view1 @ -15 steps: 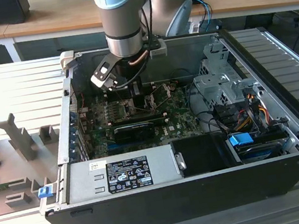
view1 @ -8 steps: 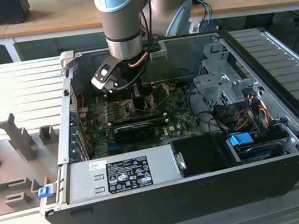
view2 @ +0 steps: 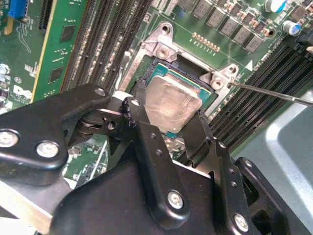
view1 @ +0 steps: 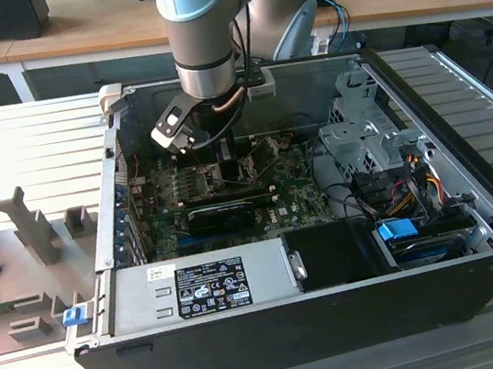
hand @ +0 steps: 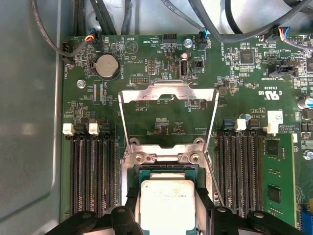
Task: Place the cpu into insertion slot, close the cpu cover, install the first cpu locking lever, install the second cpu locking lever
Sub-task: 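Place the cpu into insertion slot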
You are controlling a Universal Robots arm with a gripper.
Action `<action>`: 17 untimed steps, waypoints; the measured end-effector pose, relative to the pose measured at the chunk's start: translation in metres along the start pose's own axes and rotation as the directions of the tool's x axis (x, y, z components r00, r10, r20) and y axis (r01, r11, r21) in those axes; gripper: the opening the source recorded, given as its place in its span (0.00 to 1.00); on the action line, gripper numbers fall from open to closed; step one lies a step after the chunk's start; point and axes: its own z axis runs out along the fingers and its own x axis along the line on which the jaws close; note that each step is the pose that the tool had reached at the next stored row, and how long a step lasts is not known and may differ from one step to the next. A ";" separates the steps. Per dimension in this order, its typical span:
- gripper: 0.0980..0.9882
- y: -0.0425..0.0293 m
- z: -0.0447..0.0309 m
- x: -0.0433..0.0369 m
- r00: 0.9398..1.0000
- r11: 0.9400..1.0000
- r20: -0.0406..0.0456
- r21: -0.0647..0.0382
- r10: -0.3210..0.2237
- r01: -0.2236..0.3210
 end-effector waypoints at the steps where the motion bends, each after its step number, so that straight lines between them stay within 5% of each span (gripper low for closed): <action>1: 0.49 0.0001 0.0003 0.0000 1.000 1.000 0.000 0.000 0.000 0.000; 10: 0.58 0.0001 0.0011 0.0001 1.000 1.000 0.004 0.000 0.002 -0.002; 12: 0.49 0.0001 0.0010 0.0002 1.000 1.000 0.004 0.000 0.002 -0.002; 17: 0.48 0.0002 0.0005 0.0002 0.999 0.999 0.006 0.000 0.032 -0.032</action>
